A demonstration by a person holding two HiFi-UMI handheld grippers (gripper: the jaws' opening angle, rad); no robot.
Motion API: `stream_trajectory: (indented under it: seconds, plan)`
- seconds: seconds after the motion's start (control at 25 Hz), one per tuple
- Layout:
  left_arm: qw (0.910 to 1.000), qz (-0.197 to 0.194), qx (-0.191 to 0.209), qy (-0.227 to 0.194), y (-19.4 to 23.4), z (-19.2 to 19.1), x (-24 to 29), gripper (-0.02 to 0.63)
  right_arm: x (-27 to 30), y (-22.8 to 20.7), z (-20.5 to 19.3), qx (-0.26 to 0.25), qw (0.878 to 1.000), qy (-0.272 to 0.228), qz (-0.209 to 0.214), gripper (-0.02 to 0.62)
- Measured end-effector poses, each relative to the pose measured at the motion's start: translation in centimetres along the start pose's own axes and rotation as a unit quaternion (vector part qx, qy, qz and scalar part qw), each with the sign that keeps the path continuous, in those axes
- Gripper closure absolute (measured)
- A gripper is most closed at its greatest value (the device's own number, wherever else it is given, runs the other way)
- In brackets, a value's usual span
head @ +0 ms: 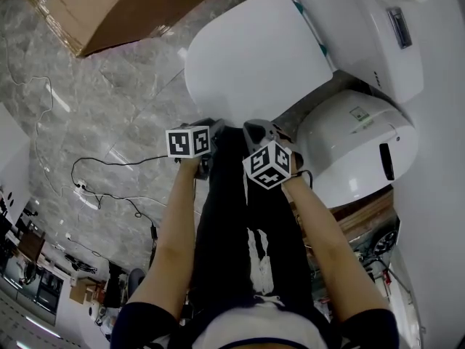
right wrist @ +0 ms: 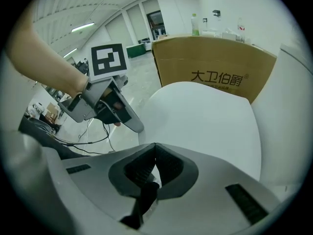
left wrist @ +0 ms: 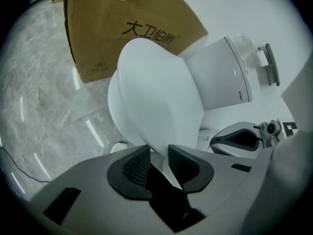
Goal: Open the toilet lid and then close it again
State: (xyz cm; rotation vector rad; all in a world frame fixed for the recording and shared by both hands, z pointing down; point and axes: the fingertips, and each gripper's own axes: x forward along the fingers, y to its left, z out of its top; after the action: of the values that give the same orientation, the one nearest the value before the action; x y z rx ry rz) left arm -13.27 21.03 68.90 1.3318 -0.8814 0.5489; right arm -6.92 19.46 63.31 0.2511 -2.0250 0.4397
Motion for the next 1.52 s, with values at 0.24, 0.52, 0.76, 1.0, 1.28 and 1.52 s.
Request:
stream_trajectory:
  seconds: [0.24, 0.52, 0.76, 1.0, 1.28, 1.52]
  plan:
    - [1.0000, 0.005, -0.008, 0.003, 1.6, -0.2, 1.4, 0.492, 0.5, -0.4, -0.3, 0.004, 1.000, -0.005, -0.001, 0.588]
    - [0.9999, 0.005, -0.014, 0.001, 3.3, -0.4, 3.2, 0.492, 1.7, -1.2, -1.3, 0.007, 1.000, -0.002, -0.016, 0.588]
    - [0.9998, 0.009, -0.014, 0.014, 4.3, -0.6, 4.6, 0.492, 2.7, -1.8, -2.0, 0.014, 1.000, 0.007, -0.023, 0.588]
    - [0.9992, 0.021, -0.016, 0.030, 5.3, -0.6, 5.8, 0.494, 3.2, -2.1, -2.2, 0.014, 0.999, 0.009, -0.028, 0.588]
    - [0.9980, 0.039, -0.023, 0.043, 6.3, -0.6, 6.9, 0.493, 3.8, -2.4, -2.9, 0.019, 0.999, 0.012, -0.028, 0.588]
    - [0.9980, 0.032, -0.040, 0.039, 6.3, -0.6, 7.1, 0.491, 3.9, -2.4, -3.3, 0.024, 0.999, 0.012, -0.026, 0.588]
